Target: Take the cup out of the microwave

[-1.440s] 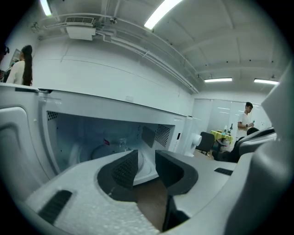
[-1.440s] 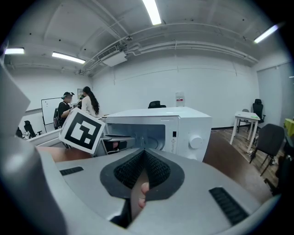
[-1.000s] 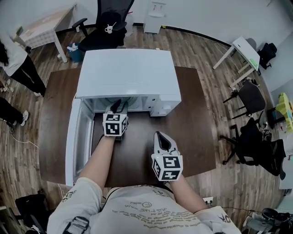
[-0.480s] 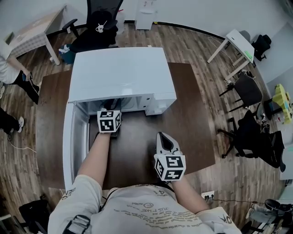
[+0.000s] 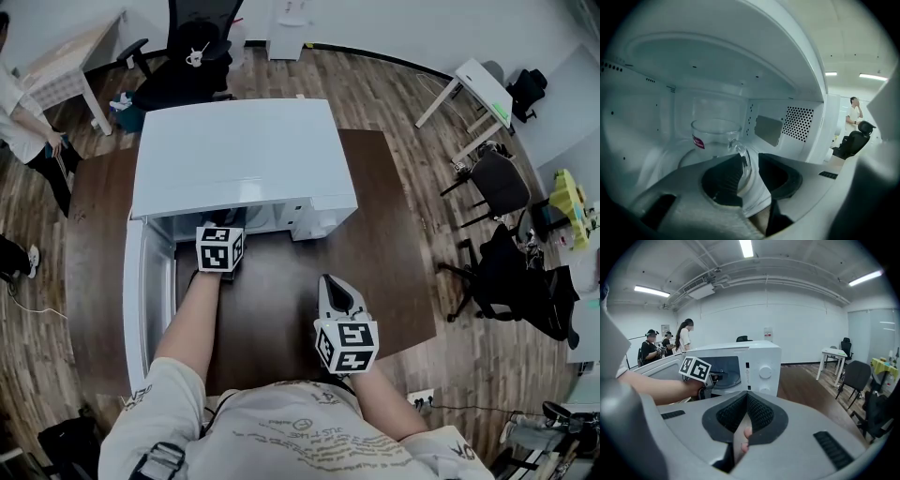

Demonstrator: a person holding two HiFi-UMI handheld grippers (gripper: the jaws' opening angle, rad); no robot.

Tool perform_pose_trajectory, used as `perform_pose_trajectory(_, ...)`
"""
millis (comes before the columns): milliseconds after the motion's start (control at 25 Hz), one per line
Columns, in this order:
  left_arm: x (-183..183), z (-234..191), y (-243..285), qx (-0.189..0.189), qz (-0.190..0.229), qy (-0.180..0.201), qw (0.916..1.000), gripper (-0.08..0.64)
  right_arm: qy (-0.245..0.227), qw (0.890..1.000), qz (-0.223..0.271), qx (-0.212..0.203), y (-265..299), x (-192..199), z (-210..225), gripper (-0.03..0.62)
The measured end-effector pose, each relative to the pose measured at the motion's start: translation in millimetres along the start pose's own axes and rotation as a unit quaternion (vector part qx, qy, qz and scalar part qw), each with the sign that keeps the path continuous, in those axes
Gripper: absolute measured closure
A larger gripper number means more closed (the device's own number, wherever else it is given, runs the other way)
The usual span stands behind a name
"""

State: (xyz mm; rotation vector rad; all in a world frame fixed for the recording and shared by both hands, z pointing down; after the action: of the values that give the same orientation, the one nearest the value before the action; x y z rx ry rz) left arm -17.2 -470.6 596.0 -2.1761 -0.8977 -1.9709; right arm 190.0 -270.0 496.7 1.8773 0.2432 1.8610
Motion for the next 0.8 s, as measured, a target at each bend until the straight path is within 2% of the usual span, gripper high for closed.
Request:
perform_pose_trajectory(480,2.4,2.1,16.1,0.016,-0.001,0.033,0.9993,0.446,0.023,1.0,-0.018,0.0,7.4,4.1,9.4,0.583)
perform_pose_trajectory(680,3.4,2.5,19.7,0.015,-0.005,0.035,0.9993,0.451,0.031,0.999,-0.019,0.003,10.4,4.2,13.8,0.583)
perform_pose_trajectory(720,2.9,0.9,19.4,0.008,-0.006,0.037,0.9993,0.464,0.033,0.999,-0.019,0.002,10.8,3.1,13.8,0.583)
perform_pose_trajectory(760,2.4,-0.8,18.8,-0.001,-0.005,0.042,0.9991,0.517,0.036,0.999,-0.019,0.0,11.2,2.0,14.0,0.583)
perform_pose_trajectory(800,2.2,-2.0,18.2,-0.008,-0.004,0.048,0.9988,0.534,0.038,0.999,-0.019,-0.001,11.5,1.2,14.5,0.583)
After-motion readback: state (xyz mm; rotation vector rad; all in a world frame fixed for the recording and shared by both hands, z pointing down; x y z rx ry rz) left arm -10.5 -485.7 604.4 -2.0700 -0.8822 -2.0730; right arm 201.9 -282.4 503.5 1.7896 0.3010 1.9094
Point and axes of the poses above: the fingertips, and each gripper's own axes: y forward along the fingers, z to its right, x out of its underside, the point moved 6 cm from there along -y, backward along the fingers, and after that the axes turned 3 degrees about z, right-handed, at the moved point
